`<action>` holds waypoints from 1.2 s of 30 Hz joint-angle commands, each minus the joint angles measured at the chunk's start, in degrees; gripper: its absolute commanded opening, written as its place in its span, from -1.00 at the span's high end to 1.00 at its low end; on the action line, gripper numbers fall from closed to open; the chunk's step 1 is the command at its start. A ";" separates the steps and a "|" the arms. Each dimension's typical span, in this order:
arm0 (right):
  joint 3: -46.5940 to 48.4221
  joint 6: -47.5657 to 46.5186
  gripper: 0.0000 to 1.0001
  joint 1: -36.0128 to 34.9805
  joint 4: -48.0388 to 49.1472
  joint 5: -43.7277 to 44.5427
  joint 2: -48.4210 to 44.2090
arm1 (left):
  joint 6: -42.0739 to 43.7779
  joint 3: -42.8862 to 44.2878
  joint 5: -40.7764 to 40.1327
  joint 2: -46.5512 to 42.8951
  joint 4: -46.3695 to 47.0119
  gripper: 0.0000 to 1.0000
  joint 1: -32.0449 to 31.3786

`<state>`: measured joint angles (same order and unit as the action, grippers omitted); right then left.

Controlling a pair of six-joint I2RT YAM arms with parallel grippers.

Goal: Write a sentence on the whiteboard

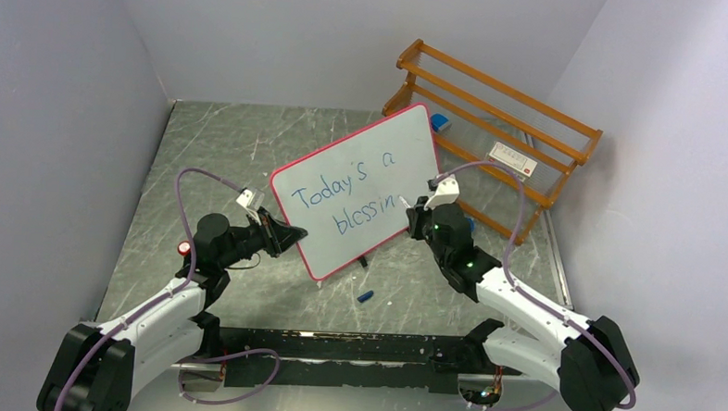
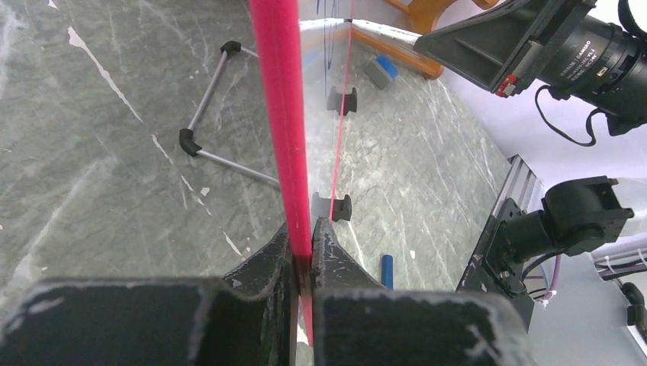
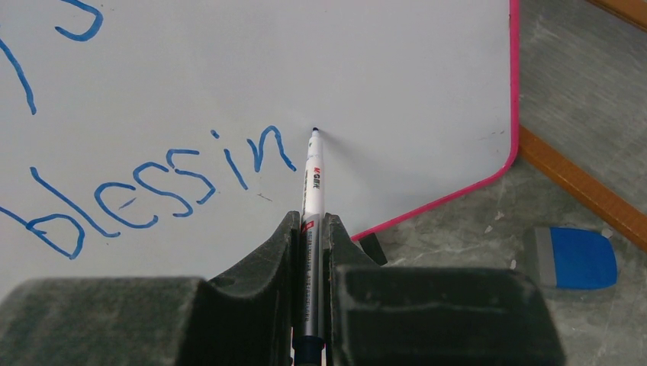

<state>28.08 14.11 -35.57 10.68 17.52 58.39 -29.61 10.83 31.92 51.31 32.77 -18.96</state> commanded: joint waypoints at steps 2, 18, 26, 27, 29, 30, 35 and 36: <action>1.93 -0.33 1.00 0.63 3.00 -0.23 0.90 | 3.50 0.33 -4.84 0.36 -2.65 0.90 0.24; 3.23 -0.71 1.00 0.68 2.89 -5.05 0.89 | 3.41 0.42 -5.59 -0.07 -3.16 0.90 0.24; 1.89 0.47 1.00 0.68 0.07 -5.30 0.20 | 3.33 0.41 -5.81 -0.10 -3.24 0.90 0.24; 1.58 0.64 1.00 0.67 -0.15 -5.26 -0.06 | 3.33 0.42 -5.82 -0.07 -3.32 0.90 0.24; 1.10 0.83 1.00 0.63 -0.58 -4.83 -0.35 | 3.27 0.42 -5.82 -0.07 -3.33 0.90 0.24; 0.84 0.77 1.00 0.67 -0.69 -4.74 -0.46 | 3.24 0.42 -5.82 -0.07 -3.33 0.90 0.24; 0.25 1.05 1.00 0.67 -1.35 -4.49 -0.39 | 3.15 0.42 -6.00 -0.07 -3.40 0.90 0.24; 0.16 1.07 1.00 0.67 -1.56 -4.16 -0.43 | 3.15 0.50 -5.94 -0.08 -3.34 0.90 0.24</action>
<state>29.36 14.46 -35.31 10.66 13.04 58.59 -29.82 10.85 31.46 51.27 32.75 -18.96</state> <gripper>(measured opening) 0.127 0.088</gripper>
